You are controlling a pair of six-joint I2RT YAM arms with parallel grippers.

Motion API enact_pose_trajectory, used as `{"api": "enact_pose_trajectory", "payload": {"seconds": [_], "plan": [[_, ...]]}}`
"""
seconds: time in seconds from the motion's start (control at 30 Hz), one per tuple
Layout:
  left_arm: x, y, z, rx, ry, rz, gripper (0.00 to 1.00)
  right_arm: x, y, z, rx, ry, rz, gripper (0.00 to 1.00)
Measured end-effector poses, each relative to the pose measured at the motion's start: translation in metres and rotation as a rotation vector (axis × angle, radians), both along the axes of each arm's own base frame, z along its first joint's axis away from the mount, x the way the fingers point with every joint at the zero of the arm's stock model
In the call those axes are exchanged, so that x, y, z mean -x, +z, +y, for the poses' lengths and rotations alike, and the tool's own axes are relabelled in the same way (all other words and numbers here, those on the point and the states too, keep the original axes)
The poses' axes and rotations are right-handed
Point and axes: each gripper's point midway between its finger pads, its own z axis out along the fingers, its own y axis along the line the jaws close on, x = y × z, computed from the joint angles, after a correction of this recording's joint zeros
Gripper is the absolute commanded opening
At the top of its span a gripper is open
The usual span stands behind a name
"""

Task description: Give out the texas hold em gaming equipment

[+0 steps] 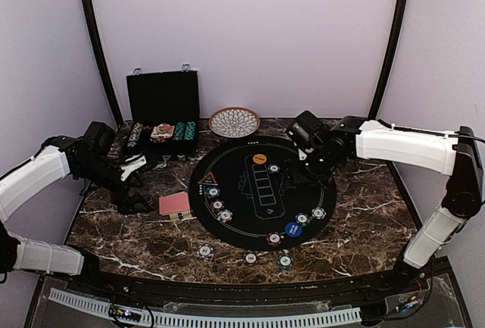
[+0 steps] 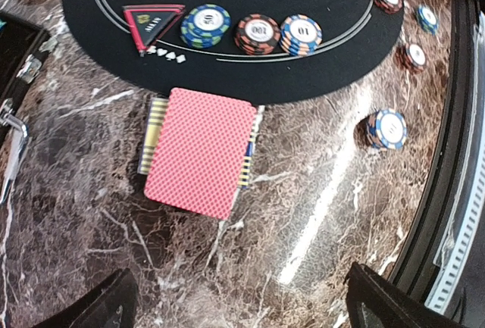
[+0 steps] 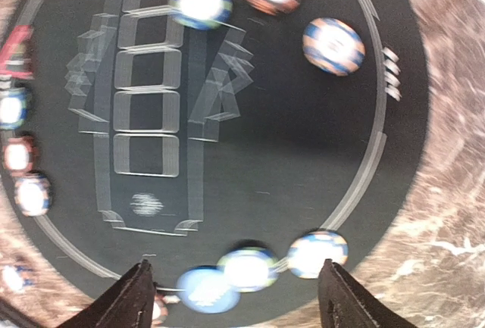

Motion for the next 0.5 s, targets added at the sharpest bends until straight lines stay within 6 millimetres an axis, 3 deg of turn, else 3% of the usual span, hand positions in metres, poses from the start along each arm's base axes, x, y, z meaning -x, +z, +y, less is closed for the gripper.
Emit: {"api": "enact_pose_trajectory", "payload": {"seconds": [0.23,0.5], "plan": [[-0.002,-0.021,-0.007,-0.058,-0.121,-0.038,0.99,0.005,0.026,0.054,-0.110,0.064,-0.042,0.83],[-0.022,-0.049,-0.012,-0.110,-0.194,-0.056,0.99,0.016,0.026,0.083,-0.179,0.071,-0.040,0.93]]}}
